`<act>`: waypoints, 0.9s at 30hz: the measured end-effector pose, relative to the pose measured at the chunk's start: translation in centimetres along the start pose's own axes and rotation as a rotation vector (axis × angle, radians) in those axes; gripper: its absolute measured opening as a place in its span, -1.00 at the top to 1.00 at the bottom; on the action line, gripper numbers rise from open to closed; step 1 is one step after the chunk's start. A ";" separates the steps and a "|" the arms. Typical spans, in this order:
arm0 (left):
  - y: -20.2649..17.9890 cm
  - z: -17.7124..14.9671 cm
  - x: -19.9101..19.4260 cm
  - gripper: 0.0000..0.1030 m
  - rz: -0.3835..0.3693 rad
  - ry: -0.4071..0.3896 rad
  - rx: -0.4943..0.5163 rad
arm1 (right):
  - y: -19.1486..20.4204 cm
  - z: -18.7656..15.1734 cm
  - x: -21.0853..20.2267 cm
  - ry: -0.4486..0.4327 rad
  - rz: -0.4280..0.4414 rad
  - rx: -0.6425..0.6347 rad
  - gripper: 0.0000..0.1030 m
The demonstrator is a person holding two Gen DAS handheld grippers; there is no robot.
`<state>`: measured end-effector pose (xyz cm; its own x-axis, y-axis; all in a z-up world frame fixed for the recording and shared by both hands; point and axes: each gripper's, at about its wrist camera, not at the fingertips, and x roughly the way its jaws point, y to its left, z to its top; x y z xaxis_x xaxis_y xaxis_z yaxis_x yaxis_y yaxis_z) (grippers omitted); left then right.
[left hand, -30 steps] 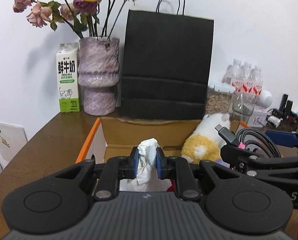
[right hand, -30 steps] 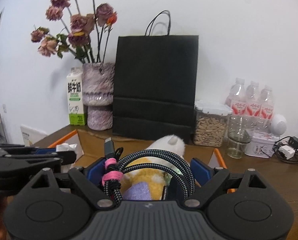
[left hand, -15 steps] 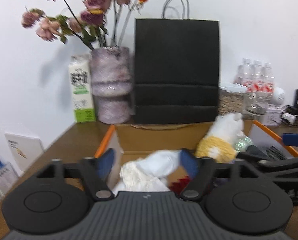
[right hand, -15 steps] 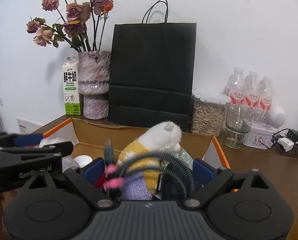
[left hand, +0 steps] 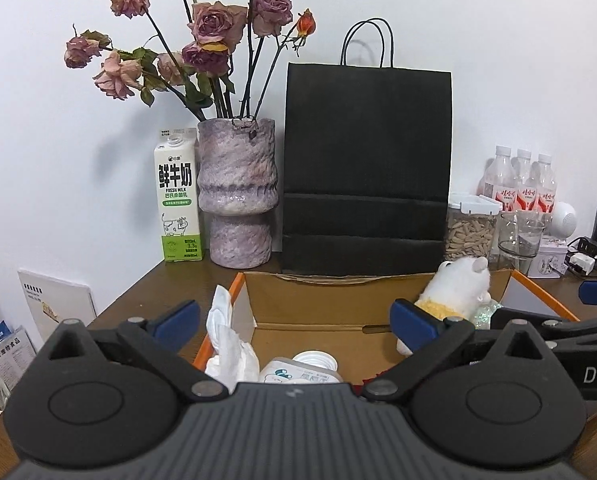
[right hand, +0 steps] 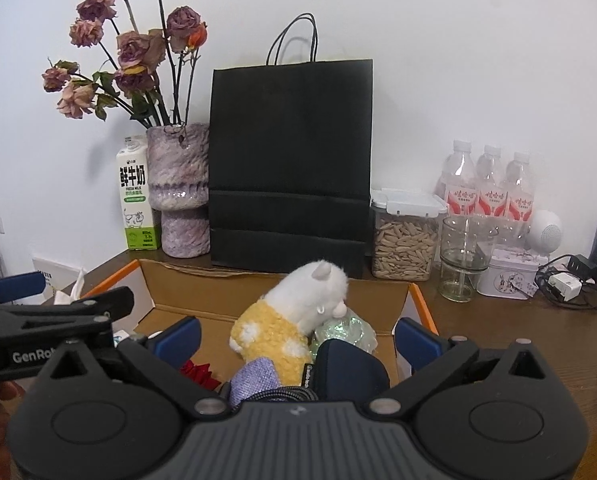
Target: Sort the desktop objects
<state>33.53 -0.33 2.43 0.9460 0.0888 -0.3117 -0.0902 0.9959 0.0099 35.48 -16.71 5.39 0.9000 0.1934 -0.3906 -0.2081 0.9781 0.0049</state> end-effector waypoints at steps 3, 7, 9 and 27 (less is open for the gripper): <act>0.1 0.1 -0.2 -1.00 -0.002 -0.003 -0.004 | 0.0 0.1 -0.3 -0.006 0.004 -0.002 -1.00; 0.1 0.2 -0.8 -1.00 -0.009 -0.005 -0.009 | 0.1 0.1 -1.0 -0.015 0.006 -0.006 -1.00; 0.0 0.3 -1.2 -1.00 -0.016 -0.006 -0.010 | 0.0 0.2 -1.4 -0.019 0.007 -0.007 -1.00; 0.7 -0.6 -8.7 -1.00 -0.078 -0.029 -0.002 | 1.1 -1.4 -9.2 -0.065 0.048 -0.027 -1.00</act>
<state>25.05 -0.46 4.55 0.9588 0.0119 -0.2838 -0.0169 0.9997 -0.0150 26.45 -17.49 7.74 0.9114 0.2456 -0.3302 -0.2610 0.9653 -0.0025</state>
